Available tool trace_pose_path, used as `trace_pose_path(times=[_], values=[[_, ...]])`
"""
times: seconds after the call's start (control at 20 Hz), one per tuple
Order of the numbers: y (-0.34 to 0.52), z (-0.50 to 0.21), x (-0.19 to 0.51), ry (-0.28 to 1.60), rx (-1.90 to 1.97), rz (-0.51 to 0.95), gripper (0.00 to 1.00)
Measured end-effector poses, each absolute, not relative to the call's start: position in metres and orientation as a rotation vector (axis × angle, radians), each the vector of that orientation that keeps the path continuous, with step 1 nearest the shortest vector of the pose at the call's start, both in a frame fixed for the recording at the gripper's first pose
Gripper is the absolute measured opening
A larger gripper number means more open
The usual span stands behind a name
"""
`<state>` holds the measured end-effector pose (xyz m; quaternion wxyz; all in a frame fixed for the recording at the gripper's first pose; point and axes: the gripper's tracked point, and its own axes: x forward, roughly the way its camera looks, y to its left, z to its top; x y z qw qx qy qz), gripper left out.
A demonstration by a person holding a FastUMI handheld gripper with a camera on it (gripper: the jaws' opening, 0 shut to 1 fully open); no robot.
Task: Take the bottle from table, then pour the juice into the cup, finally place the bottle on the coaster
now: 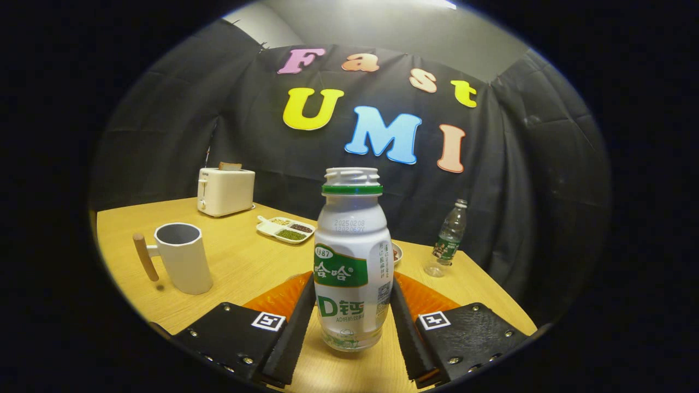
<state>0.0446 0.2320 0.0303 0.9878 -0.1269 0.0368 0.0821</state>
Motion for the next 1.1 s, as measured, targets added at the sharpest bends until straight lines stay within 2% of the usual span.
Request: trace_pose_path(times=[0.55, 1.1], values=[[0.294, 0.027, 0.059, 0.086, -0.445, 0.221, 0.74], [0.308, 0.048, 0.066, -0.053, -0.836, 0.134, 0.74]])
